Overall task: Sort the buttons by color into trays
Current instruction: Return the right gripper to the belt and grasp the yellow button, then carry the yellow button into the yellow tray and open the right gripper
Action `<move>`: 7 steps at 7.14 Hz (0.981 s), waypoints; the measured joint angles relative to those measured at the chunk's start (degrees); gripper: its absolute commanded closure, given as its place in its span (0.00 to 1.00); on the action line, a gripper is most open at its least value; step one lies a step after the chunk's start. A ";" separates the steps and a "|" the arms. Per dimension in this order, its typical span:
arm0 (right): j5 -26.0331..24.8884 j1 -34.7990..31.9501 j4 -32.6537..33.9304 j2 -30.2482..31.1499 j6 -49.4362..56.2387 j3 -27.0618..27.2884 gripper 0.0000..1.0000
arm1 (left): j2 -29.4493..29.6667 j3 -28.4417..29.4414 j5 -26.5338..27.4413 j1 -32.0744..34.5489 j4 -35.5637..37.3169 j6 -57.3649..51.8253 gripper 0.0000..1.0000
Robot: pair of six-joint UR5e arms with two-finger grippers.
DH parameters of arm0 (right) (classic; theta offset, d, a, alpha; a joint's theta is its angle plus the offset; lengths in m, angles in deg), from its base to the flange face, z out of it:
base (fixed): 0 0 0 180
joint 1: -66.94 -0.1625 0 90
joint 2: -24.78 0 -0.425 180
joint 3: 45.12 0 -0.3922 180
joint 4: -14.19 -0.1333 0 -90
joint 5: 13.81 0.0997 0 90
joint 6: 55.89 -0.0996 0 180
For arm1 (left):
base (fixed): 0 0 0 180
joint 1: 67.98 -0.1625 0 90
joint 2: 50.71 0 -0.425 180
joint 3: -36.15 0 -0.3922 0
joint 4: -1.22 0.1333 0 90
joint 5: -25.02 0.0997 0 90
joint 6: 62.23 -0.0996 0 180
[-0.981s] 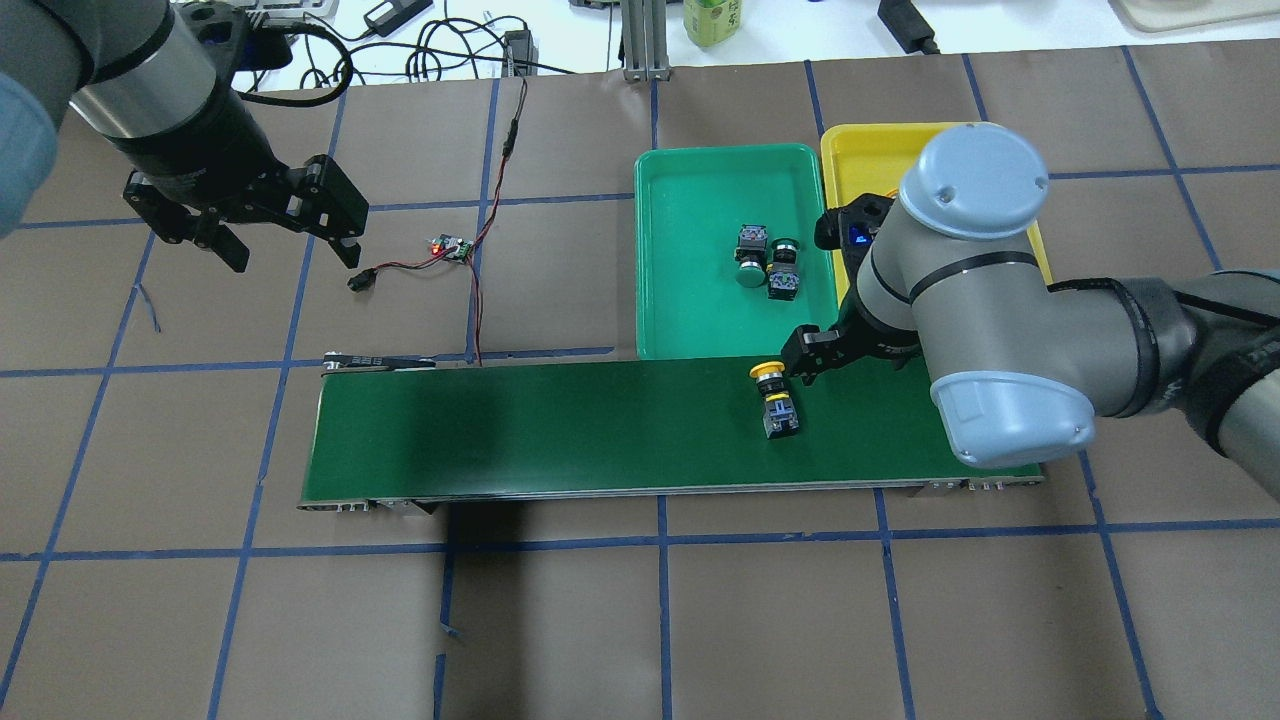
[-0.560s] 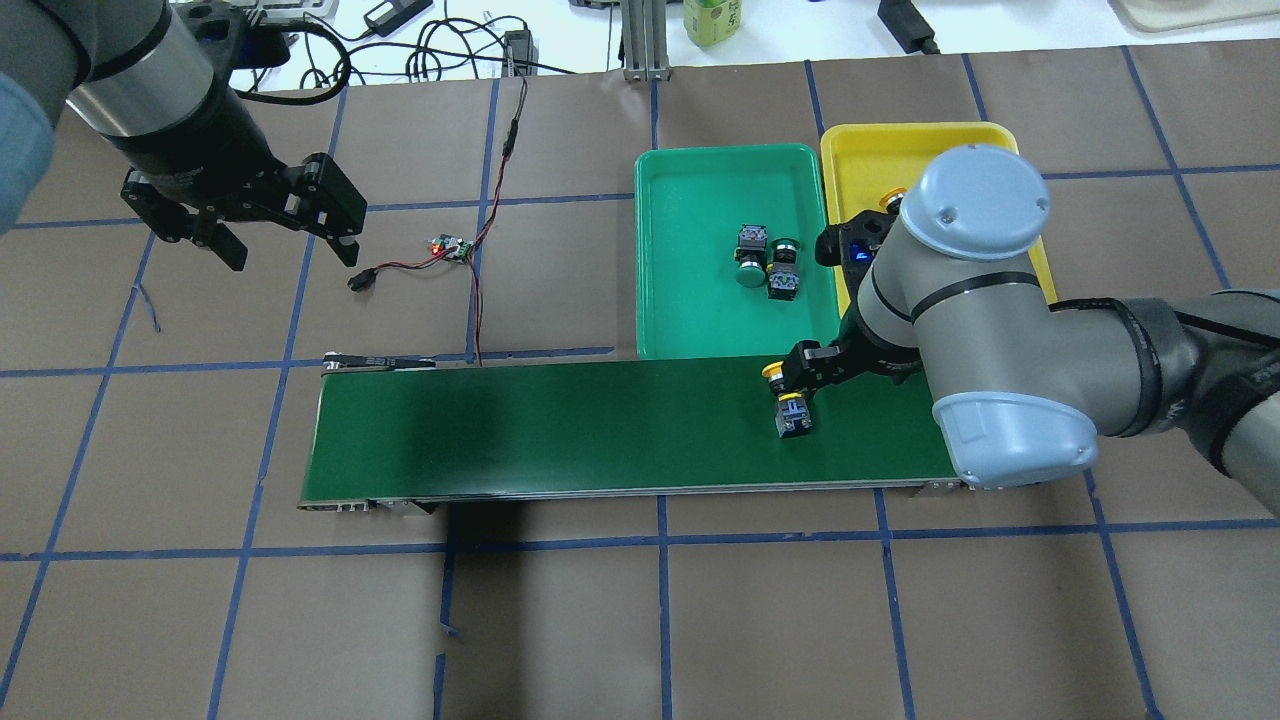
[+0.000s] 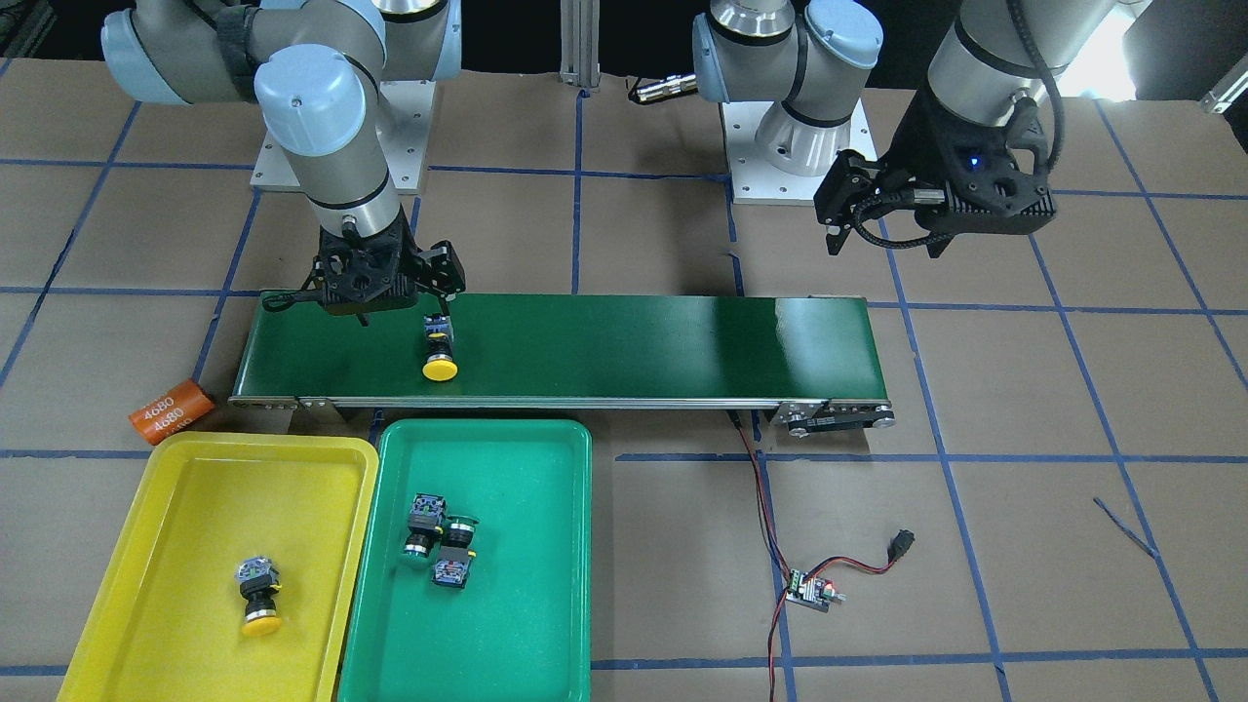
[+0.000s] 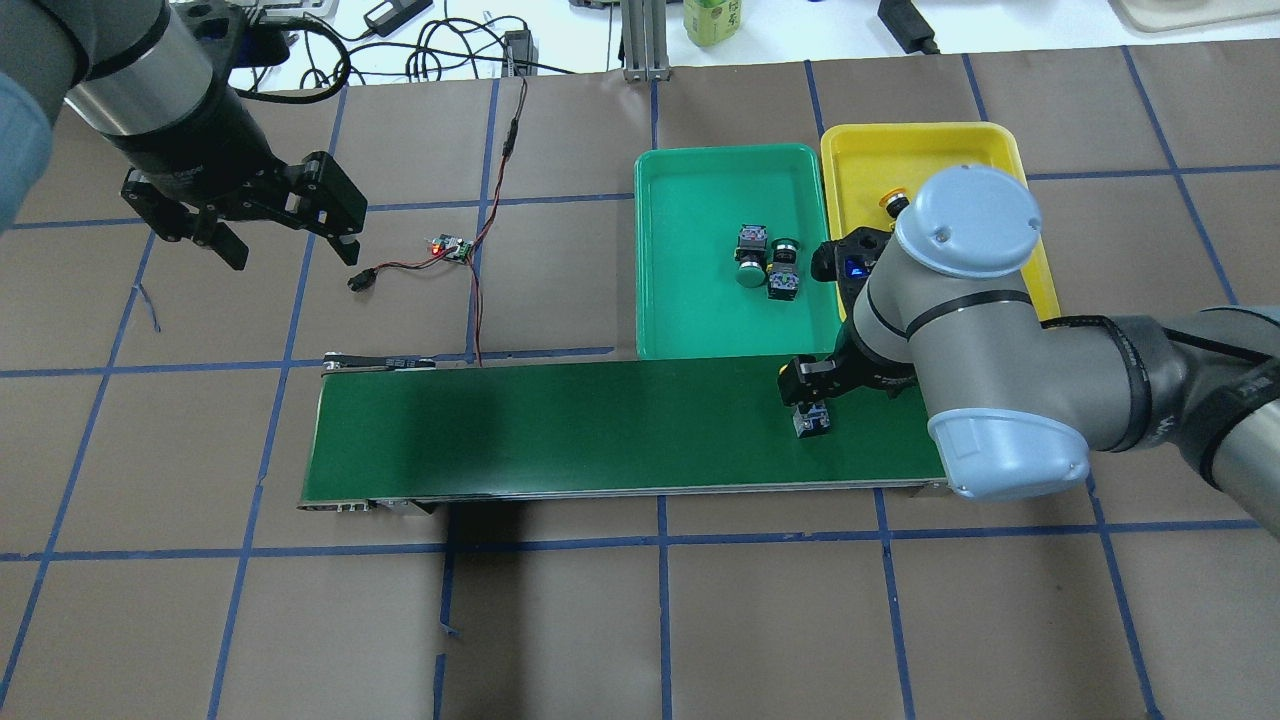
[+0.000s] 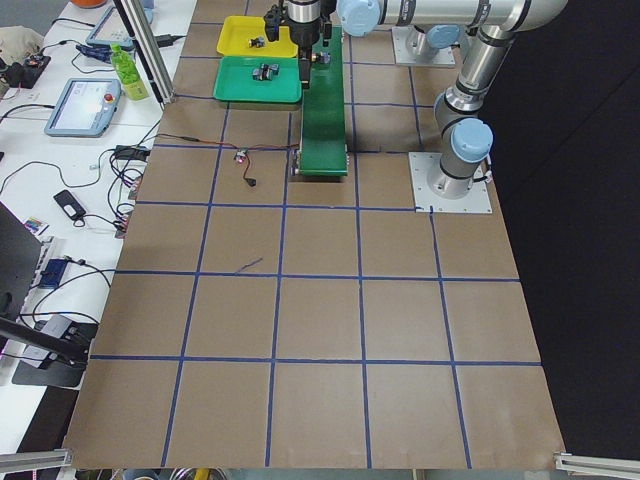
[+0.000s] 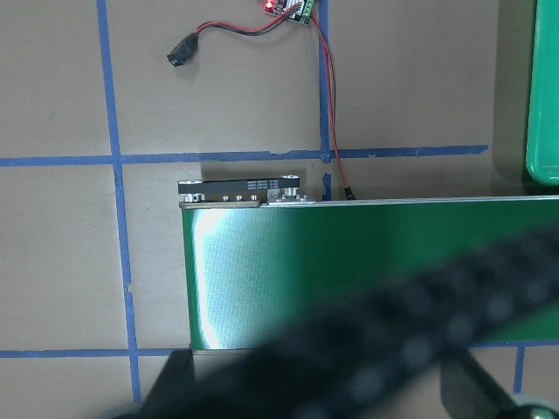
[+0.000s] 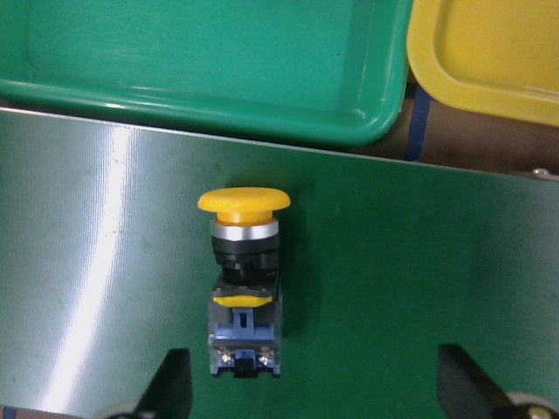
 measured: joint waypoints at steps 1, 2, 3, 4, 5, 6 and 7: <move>0.04 -0.01 3.07 -0.29 0.06 1.92 0.12 | 0.00 0.00 -0.02 -0.01 0.01 0.00 0.00; 0.05 -0.02 5.39 -0.99 0.08 3.22 0.35 | 0.00 0.00 -0.03 -0.01 0.02 0.00 0.00; -0.01 -0.02 7.12 -1.93 0.14 4.02 0.65 | 0.00 0.00 -0.03 -0.01 0.02 0.00 0.00; -0.24 -0.02 8.25 -2.48 0.29 4.32 0.78 | 0.00 0.00 -0.03 0.00 0.02 0.00 0.00; -0.53 -0.01 8.76 -2.67 0.47 4.29 0.86 | 0.00 0.00 -0.03 0.00 0.02 0.00 0.00; -0.75 0.08 8.94 -2.69 0.63 4.13 0.91 | 0.00 0.00 -0.03 -0.02 0.02 0.00 0.00; -0.92 0.17 8.93 -2.68 0.74 3.56 0.91 | 0.00 0.00 -0.03 -0.05 0.02 0.00 0.00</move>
